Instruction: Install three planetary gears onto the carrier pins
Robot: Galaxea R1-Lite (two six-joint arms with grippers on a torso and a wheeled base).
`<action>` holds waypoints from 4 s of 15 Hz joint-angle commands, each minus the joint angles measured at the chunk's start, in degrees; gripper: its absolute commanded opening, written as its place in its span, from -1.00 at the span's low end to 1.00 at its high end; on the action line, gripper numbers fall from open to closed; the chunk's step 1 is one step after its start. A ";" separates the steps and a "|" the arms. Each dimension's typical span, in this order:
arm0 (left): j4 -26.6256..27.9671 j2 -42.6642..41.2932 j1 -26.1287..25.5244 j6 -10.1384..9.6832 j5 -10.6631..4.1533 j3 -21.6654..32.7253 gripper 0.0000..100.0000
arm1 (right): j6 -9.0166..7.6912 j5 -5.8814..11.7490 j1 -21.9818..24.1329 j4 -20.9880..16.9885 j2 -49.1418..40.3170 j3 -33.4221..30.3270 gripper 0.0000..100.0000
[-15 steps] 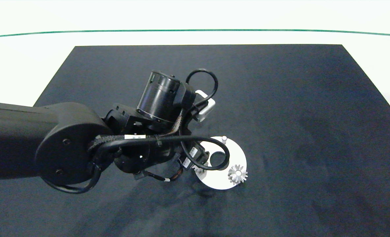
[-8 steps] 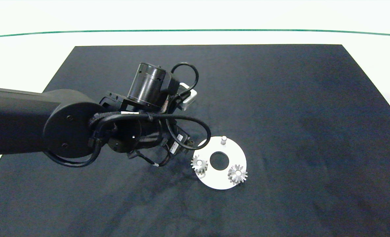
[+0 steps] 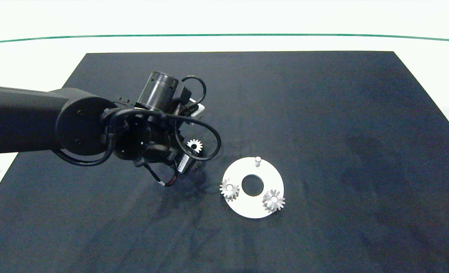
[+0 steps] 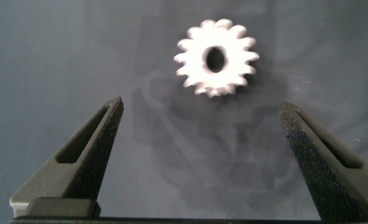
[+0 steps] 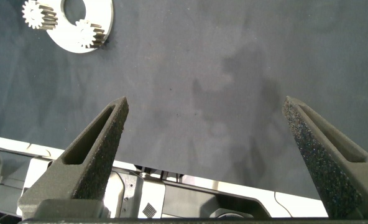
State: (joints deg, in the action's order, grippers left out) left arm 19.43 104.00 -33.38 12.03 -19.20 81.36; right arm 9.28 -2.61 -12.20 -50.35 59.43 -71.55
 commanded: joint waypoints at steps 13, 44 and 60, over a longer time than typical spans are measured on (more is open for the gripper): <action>0.08 3.84 -0.55 -10.19 5.23 4.86 1.00 | 0.04 0.06 0.07 -0.28 -0.02 0.62 1.00; -0.89 5.34 0.33 -10.01 5.05 5.04 0.09 | 0.04 -0.03 0.07 -0.28 -0.02 0.71 1.00; -1.59 6.13 0.68 -10.01 5.05 4.95 -0.54 | 0.04 -0.03 -0.01 -0.28 0.07 1.06 1.00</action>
State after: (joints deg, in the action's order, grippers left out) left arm 17.69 109.95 -32.77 2.06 -14.02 86.32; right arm 9.28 -2.61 -12.15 -50.35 59.39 -70.50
